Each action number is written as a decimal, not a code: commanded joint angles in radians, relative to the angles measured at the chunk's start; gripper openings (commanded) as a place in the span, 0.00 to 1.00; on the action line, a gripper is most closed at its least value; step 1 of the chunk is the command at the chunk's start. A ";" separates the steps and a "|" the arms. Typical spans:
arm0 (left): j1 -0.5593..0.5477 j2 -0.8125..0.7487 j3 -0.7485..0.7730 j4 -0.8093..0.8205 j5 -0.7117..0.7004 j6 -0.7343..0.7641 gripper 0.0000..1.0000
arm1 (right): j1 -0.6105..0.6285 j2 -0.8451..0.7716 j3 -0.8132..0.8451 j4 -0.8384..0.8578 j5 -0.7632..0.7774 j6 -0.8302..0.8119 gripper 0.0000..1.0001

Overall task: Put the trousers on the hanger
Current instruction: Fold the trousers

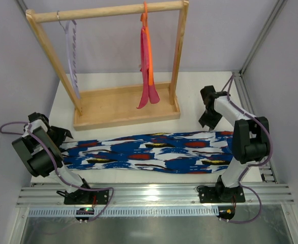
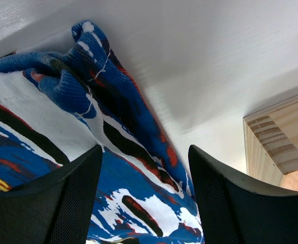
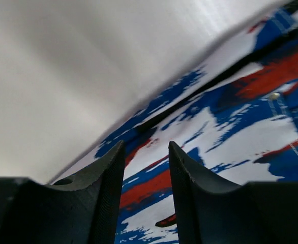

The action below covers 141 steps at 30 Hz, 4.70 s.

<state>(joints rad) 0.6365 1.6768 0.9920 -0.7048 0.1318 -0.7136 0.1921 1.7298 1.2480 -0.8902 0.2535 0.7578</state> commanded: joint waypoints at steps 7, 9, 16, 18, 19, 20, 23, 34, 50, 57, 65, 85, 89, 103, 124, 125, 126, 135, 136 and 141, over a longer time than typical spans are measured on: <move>0.012 0.077 -0.009 0.133 0.069 0.020 0.70 | -0.230 0.160 0.117 -0.153 0.121 0.173 0.38; 0.012 0.077 -0.010 0.136 0.052 0.020 0.70 | -0.250 0.221 0.142 -0.180 0.136 0.176 0.37; 0.012 0.096 0.027 0.116 0.003 0.016 0.70 | -0.278 0.286 0.191 -0.142 0.162 0.189 0.04; 0.012 0.101 0.030 0.117 -0.018 0.016 0.70 | -0.275 0.277 0.217 -0.182 0.181 0.201 0.04; 0.014 0.107 0.033 0.117 -0.024 0.013 0.70 | -0.269 0.251 0.226 -0.181 0.197 0.216 0.04; 0.012 0.110 0.034 0.117 -0.024 0.009 0.70 | -0.267 0.235 0.225 -0.181 0.201 0.219 0.04; 0.012 0.124 0.036 0.120 -0.034 0.005 0.70 | -0.267 0.223 0.231 -0.115 0.185 0.197 0.04; 0.012 0.092 0.045 0.131 -0.063 0.006 0.70 | -0.269 0.231 0.110 0.322 -0.101 -0.118 0.12; 0.006 0.092 0.028 0.148 -0.055 -0.015 0.69 | -0.434 0.211 0.200 0.139 0.001 -0.043 0.32; 0.006 0.130 0.039 0.160 -0.026 -0.041 0.69 | -0.454 0.252 0.264 0.131 0.009 -0.058 0.04; 0.006 0.150 0.046 0.172 -0.020 -0.047 0.69 | -0.451 0.168 0.241 0.252 -0.052 -0.057 0.04; 0.006 0.189 0.088 0.202 0.020 -0.063 0.69 | -0.476 0.050 0.168 0.078 -0.026 -0.061 0.17; 0.008 0.184 0.114 0.185 -0.020 -0.035 0.70 | -0.516 0.060 -0.015 0.259 -0.082 -0.072 0.18; 0.003 0.163 0.128 0.264 0.095 -0.049 0.72 | -0.528 0.123 0.013 0.435 -0.152 -0.259 0.29; -0.011 -0.176 0.050 0.076 -0.012 0.009 0.89 | -0.221 -0.480 -0.491 0.431 -0.453 -0.040 0.41; -0.012 -0.195 0.045 0.053 -0.053 0.019 0.88 | -0.221 -0.461 -0.504 0.436 -0.426 -0.037 0.41; -0.012 -0.210 0.037 0.045 -0.079 0.020 0.88 | -0.221 -0.441 -0.512 0.436 -0.404 -0.037 0.41; 0.094 -0.344 -0.133 0.057 -0.167 -0.037 0.85 | -0.224 -0.303 -0.529 0.497 -0.399 -0.069 0.37; 0.109 -0.342 -0.153 0.070 -0.164 -0.037 0.84 | -0.224 -0.312 -0.518 0.479 -0.393 -0.078 0.37; 0.138 -0.336 -0.220 0.105 -0.184 -0.047 0.81 | -0.224 -0.430 -0.493 0.438 -0.372 -0.095 0.37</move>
<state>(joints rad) 0.7593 1.3525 0.7963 -0.6533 -0.0238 -0.7490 -0.0322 1.3937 0.7181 -0.4648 -0.1505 0.6868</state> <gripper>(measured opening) 0.811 0.373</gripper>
